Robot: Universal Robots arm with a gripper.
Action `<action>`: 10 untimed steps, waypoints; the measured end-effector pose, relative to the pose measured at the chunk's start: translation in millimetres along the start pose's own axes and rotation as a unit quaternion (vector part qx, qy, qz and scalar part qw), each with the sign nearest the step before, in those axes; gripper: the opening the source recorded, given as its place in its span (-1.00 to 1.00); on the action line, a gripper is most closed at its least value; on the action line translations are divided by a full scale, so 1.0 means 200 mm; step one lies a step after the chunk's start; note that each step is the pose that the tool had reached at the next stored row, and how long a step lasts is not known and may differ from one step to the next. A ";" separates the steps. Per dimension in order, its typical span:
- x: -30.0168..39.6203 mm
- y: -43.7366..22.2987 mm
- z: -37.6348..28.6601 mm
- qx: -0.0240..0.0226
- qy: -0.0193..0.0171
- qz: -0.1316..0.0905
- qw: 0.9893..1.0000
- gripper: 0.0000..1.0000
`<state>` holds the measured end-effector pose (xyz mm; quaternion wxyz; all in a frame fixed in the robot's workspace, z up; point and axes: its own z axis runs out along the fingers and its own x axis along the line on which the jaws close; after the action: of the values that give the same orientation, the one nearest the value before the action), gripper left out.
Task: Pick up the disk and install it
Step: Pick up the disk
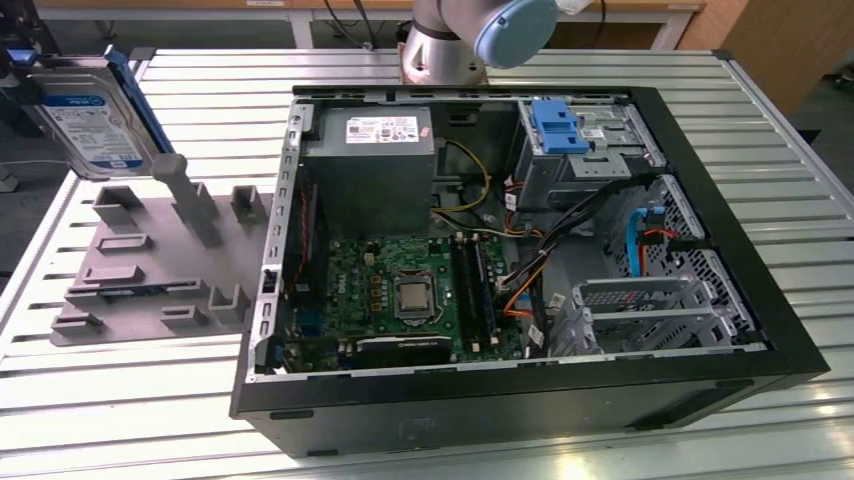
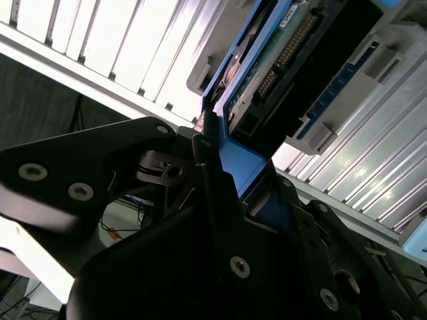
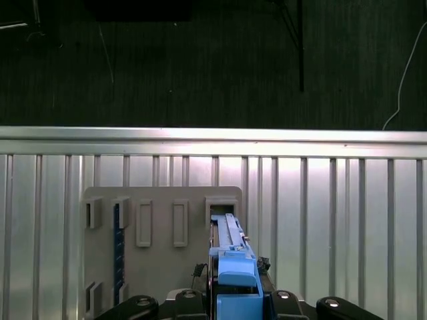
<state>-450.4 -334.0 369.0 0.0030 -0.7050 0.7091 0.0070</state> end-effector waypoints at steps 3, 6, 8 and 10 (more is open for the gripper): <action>0.000 0.000 -0.008 0.000 0.000 0.000 1.000 -0.27; 0.000 0.000 -0.018 0.000 0.000 0.000 1.000 -0.27; 0.000 0.000 -0.025 0.000 0.000 0.000 1.000 -0.27; 0.000 0.000 -0.033 0.000 0.000 0.000 1.000 -0.27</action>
<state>-450.4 -334.0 375.6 0.0030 -0.7050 0.7091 0.0071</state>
